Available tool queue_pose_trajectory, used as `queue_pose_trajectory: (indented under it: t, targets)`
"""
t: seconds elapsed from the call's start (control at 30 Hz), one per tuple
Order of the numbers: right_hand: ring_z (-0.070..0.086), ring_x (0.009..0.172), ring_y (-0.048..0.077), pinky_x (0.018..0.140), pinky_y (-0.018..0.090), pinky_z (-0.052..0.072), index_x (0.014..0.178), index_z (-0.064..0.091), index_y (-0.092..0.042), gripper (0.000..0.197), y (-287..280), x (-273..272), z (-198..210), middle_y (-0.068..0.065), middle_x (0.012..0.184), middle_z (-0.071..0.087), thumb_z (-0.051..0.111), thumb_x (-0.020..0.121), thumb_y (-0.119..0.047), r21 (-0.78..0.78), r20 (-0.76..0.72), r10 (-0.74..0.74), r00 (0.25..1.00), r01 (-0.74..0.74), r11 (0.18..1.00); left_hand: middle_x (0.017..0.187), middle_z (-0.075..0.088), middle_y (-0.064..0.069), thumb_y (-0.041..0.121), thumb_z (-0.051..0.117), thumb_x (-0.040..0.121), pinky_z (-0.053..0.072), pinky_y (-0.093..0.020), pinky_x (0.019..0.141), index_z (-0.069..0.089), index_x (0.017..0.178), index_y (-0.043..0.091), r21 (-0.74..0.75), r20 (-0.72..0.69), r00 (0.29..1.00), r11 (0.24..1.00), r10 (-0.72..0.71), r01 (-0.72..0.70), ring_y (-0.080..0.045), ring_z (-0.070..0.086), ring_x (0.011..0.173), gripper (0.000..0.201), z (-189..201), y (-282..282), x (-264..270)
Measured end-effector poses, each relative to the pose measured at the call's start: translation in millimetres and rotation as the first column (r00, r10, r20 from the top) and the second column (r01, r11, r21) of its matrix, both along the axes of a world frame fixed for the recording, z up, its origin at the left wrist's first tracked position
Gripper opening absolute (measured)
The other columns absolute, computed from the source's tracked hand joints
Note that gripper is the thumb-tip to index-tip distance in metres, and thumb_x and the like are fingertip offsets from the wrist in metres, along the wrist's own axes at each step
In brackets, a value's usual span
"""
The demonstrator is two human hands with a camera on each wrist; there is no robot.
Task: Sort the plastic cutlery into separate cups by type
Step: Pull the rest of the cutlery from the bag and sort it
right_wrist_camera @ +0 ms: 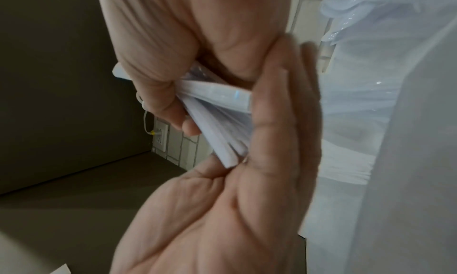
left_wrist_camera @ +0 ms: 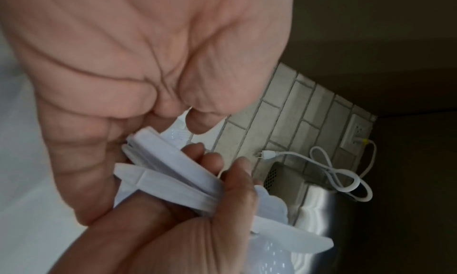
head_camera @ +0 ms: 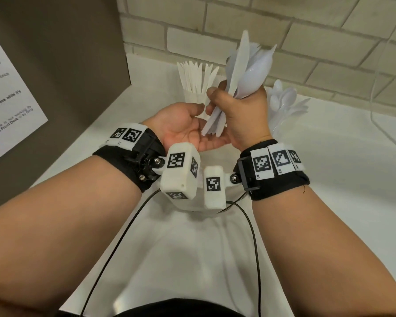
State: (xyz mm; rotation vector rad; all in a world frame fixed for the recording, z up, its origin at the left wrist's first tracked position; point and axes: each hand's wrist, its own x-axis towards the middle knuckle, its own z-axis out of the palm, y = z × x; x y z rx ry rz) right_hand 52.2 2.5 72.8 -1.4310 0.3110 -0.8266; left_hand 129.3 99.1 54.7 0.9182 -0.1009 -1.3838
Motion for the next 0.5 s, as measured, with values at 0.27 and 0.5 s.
queue_pose_trajectory:
  t: [0.27, 0.5]
  targets:
    - [0.064, 0.06, 0.024, 0.062, 0.037, 0.056, 0.08, 0.064, -0.01, 0.011, 2.8, -6.4, -6.5, 0.006, 0.066, 0.064, 0.071, 0.08, -0.002, 0.03, -0.079, 0.126, 0.989, -0.124, 0.992, 0.126, 0.061, -0.016, 0.044, 0.023, 0.103, 0.048, -0.055, 0.096, 0.049, 0.134, 0.003, -0.051, 0.017, 0.998, 0.996, 0.068, -0.067, -0.035, 0.062, 0.112, 0.057, -6.7, -1.6, 0.8]
    - [0.044, 0.041, 0.017, 0.044, 0.026, 0.039, 0.08, 0.059, -0.004, 0.016, 7.9, -16.0, -16.7, 0.003, 0.057, 0.054, 0.053, 0.081, 0.012, 0.058, -0.128, 0.362, 0.923, -0.357, 0.932, 0.092, 0.058, -0.013, 0.049, 0.075, 0.073, 0.05, -0.032, 0.064, 0.058, 0.108, 0.007, -0.114, 0.62, 0.784, 0.985, -0.029, 0.126, -0.024, 0.056, 0.075, 0.057, 10.3, 14.8, -5.3]
